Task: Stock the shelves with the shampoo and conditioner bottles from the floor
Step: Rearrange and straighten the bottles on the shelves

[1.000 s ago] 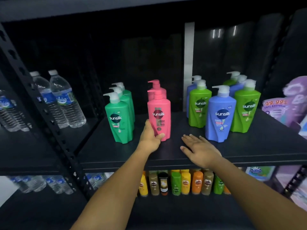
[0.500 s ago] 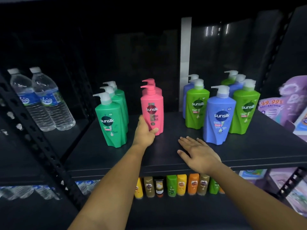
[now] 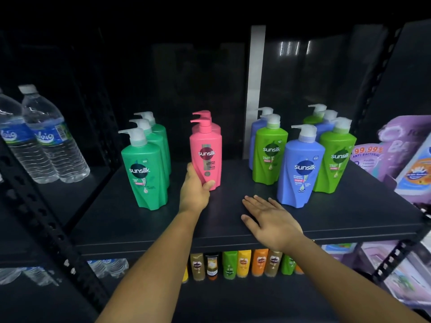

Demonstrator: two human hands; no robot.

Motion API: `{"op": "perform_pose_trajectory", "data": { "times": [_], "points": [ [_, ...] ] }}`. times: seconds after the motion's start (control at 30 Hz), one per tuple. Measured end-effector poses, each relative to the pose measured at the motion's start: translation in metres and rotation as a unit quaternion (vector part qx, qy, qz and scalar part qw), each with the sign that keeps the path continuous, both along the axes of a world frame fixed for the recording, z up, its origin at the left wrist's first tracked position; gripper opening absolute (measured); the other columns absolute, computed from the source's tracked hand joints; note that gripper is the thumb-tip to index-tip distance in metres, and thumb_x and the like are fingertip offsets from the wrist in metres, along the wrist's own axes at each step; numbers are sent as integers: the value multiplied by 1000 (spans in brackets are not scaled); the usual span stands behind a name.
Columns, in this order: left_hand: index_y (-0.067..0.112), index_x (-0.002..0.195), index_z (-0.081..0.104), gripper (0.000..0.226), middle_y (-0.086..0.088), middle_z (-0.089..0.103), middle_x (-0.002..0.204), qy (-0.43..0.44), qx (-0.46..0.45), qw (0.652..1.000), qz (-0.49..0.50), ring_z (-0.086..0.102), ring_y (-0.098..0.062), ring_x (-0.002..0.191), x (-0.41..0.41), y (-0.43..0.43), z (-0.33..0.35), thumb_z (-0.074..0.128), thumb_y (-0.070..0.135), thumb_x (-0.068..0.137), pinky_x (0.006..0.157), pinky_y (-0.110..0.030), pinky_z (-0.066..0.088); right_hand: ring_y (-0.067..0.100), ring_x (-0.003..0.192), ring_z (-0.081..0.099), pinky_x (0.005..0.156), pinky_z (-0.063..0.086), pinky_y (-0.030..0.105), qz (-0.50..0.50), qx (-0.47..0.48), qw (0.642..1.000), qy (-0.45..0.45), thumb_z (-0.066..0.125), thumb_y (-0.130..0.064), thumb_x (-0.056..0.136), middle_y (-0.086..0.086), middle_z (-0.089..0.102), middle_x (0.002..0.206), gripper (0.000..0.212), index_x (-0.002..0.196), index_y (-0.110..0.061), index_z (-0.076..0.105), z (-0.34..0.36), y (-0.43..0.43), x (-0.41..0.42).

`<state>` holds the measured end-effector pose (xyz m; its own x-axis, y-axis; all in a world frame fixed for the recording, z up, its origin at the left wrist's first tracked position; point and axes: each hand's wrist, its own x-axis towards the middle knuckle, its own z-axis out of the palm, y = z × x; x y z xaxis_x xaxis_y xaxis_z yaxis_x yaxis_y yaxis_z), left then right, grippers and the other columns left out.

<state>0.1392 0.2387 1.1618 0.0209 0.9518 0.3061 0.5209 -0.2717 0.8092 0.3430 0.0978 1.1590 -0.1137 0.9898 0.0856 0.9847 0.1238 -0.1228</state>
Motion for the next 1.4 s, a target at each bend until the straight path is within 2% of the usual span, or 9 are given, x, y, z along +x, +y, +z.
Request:
{"op": "perform_pose_trajectory", "data": {
  "times": [0.23, 0.4, 0.53, 0.7, 0.8, 0.93, 1.1, 1.27, 1.4],
  "points": [
    [16, 153, 22, 75, -6, 60, 138, 27, -4, 999, 19, 61, -30, 121, 3, 0, -1, 70, 25, 95, 101, -50, 52, 2, 154, 4, 126, 2, 32, 3, 0, 1000, 2, 16, -58, 104, -17, 12, 167, 63, 161, -31, 17, -1, 1, 1],
    [9, 151, 27, 71, -13, 63, 131, 85, -7, 996, 38, 64, -34, 113, 4, -11, 0, 62, 41, 98, 91, -50, 55, 2, 154, 4, 126, 2, 33, 4, 1, 1000, 6, 17, -58, 104, -17, 12, 167, 64, 161, -30, 18, -1, 1, 2],
    [11, 154, 35, 64, -12, 60, 139, 136, -5, 990, 39, 60, -33, 122, -2, -38, 2, 57, 37, 100, 98, -45, 53, 4, 154, 5, 127, 3, 34, 10, 4, 1000, 12, 17, -58, 104, -15, 14, 167, 65, 161, -28, 19, -1, 0, 2],
    [16, 150, 49, 51, -2, 59, 145, 176, 22, 983, -51, 55, -22, 133, 3, -93, 2, 58, 32, 102, 109, -27, 41, 8, 154, 14, 126, 6, 33, 12, 24, 999, 37, 25, -56, 103, -11, 23, 166, 65, 159, -24, 28, -2, -2, 3],
    [14, 149, 51, 49, -4, 53, 152, 233, 46, 967, -97, 48, -16, 141, 11, -111, -6, 55, 30, 103, 116, -20, 28, 11, 150, 24, 125, 14, 30, 12, 45, 996, 82, 36, -51, 100, -8, 35, 161, 61, 154, -22, 41, -1, -5, 4],
    [16, 154, 44, 51, -3, 41, 161, 306, 54, 942, -127, 30, -14, 152, 28, -124, -13, 43, 36, 108, 125, -26, 13, 13, 145, 35, 121, 25, 28, 30, 63, 993, 93, 41, -45, 100, -5, 46, 155, 54, 147, -20, 51, -1, -13, 11],
    [18, 159, 33, 53, -2, 26, 168, 378, 37, 913, -147, 14, -16, 157, 48, -128, -7, 31, 39, 110, 127, -37, 6, 13, 146, 36, 121, 23, 29, 60, 77, 994, 51, 36, -47, 104, -4, 46, 156, 55, 149, -19, 49, -3, -36, 45],
    [18, 158, 36, 55, -3, 27, 168, 340, -8, 926, -167, 18, -17, 156, 71, -112, -1, 40, 41, 108, 128, -36, 8, 12, 151, 26, 122, 15, 28, 81, 61, 995, 25, 28, -49, 107, -4, 36, 162, 59, 156, -19, 37, -4, -41, 63],
    [19, 153, 47, 55, -2, 47, 157, 173, -47, 973, -144, 44, -17, 144, 93, -86, 13, 58, 37, 102, 118, -25, 30, 8, 154, 15, 126, 8, 31, 65, 62, 996, 4, 17, -47, 107, -6, 26, 166, 60, 160, -21, 26, -11, -42, 56]
  ]
}}
